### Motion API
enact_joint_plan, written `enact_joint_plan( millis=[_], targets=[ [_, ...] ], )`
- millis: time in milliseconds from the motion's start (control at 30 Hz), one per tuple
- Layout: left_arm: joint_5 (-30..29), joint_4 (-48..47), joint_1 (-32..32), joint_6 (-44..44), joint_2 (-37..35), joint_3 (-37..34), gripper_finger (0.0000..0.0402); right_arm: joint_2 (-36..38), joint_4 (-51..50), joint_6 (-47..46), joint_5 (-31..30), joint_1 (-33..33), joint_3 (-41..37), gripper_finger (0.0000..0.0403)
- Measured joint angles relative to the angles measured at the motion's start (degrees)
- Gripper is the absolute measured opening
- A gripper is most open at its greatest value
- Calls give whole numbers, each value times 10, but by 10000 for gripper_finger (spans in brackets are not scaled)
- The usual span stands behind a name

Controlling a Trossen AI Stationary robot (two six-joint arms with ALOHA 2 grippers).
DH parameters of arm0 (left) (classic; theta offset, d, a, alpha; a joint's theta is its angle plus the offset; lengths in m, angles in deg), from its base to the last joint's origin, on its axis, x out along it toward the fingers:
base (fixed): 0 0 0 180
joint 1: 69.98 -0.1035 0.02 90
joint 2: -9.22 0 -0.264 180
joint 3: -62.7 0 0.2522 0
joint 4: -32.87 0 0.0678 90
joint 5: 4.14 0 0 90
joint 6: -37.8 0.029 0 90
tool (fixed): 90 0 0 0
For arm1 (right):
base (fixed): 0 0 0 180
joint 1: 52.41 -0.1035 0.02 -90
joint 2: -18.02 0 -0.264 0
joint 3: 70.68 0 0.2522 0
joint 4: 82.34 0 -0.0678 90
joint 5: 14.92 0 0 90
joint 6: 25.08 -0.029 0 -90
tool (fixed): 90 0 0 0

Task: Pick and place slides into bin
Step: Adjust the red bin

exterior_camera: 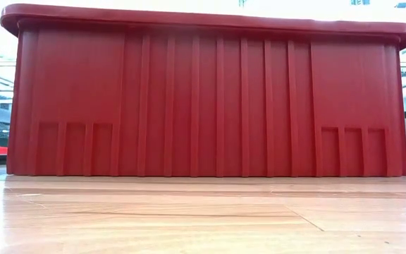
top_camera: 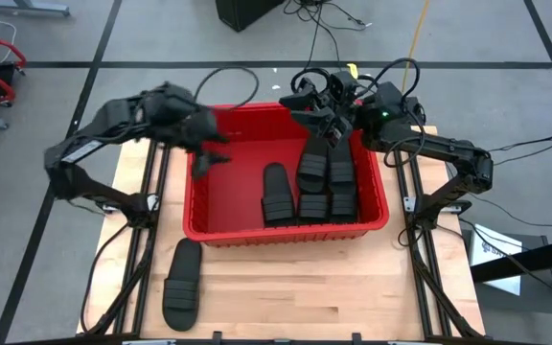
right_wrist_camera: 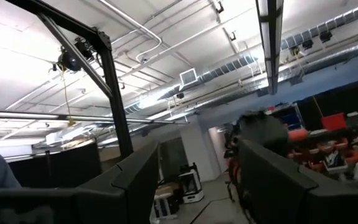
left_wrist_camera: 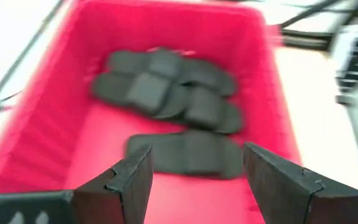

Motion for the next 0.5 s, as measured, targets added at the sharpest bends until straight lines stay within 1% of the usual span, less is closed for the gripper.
enact_joint_plan(
  millis=[100, 300, 500],
  targets=[
    [35, -11, 38, -11, -25, 0, 239, 0, -4, -3, 1, -2, 0, 210],
    [40, -71, 128, -64, -35, -2, 239, 0, -4, -3, 1, -4, 0, 210],
    [56, -68, 227, -125, -34, -53, 239, 0, -13, -10, 3, -8, 0, 210]
  ],
)
